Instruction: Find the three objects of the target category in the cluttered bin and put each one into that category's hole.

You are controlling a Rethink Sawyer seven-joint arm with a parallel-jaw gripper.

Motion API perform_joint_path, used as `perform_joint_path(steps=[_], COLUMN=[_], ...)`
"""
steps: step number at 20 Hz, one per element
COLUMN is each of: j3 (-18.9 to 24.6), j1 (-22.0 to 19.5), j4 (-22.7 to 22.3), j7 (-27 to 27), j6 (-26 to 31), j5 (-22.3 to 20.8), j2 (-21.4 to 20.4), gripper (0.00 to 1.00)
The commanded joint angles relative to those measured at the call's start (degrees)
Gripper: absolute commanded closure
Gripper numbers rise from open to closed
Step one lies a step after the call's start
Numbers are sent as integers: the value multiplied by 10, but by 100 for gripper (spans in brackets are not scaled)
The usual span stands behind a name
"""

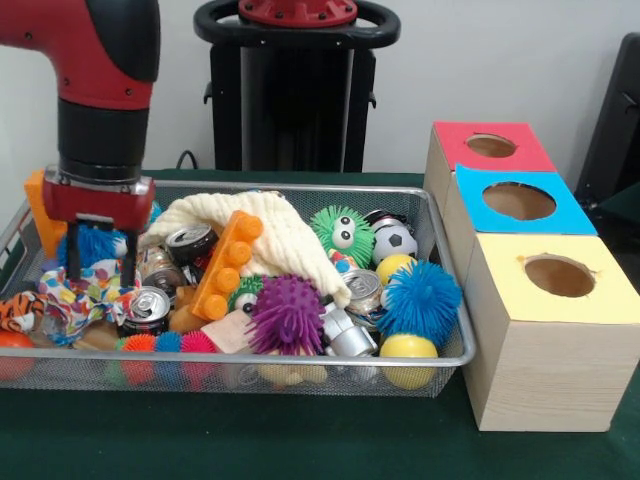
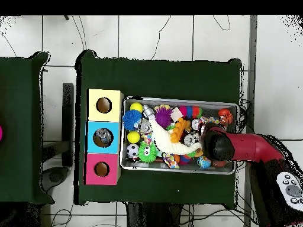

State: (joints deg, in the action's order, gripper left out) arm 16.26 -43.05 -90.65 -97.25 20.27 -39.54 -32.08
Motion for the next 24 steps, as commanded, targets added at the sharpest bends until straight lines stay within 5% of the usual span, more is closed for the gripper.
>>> perform_joint_path(steps=[1,12,24], j3=[95,10,-4], j1=[-2,67,68], j4=[-34,15,13], j7=[84,44,66], j6=[34,76,93], j5=[-4,-30,-24], j2=[31,27,1], gripper=[0,0,0])
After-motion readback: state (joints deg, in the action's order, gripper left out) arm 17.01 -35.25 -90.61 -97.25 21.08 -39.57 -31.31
